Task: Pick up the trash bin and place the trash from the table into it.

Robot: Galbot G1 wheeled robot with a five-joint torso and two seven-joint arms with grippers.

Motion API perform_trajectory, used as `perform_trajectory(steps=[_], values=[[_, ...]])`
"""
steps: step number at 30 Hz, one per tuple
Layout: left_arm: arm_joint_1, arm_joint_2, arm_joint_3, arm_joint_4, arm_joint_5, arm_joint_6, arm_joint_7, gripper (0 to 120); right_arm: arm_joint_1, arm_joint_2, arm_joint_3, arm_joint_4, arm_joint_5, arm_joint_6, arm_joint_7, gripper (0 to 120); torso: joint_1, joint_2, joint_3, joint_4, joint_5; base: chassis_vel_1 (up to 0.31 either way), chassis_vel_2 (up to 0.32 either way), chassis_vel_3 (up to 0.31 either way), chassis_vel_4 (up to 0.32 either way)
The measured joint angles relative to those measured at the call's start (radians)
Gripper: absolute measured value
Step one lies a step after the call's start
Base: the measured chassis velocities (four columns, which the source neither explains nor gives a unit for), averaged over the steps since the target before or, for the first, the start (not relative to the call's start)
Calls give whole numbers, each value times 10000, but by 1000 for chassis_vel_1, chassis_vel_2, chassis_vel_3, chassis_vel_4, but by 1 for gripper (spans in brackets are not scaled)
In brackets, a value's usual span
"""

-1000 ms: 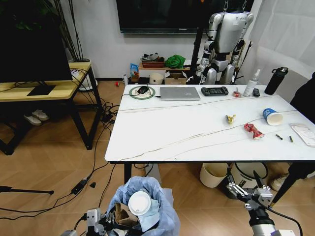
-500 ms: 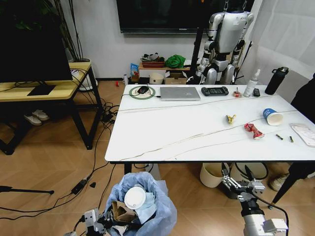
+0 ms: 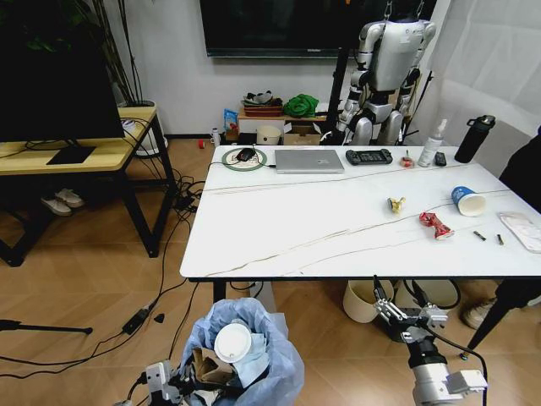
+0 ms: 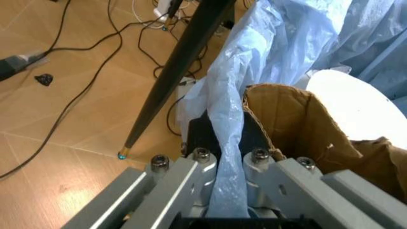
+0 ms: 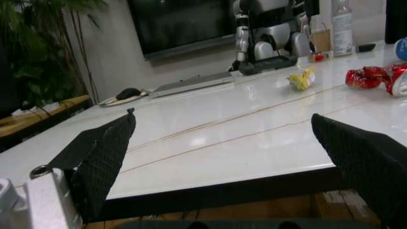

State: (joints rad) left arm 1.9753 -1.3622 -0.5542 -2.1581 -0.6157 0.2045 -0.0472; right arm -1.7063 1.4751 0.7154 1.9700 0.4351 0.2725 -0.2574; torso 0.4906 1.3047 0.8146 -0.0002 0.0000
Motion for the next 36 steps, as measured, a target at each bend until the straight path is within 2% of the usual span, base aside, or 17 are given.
perform_trajectory(steps=[13,36], values=[[5,73,-9,21,-145,-42,52,0,10,209,16,53,-26,-6,-70,100,0,0,0,0,-1,-25,-26,19,33],[-54,-17,96,67,-135,-28,41,0,-5,151,51,109,114,-20,-95,100,1,0,0,0,-2,-92,-90,95,90]])
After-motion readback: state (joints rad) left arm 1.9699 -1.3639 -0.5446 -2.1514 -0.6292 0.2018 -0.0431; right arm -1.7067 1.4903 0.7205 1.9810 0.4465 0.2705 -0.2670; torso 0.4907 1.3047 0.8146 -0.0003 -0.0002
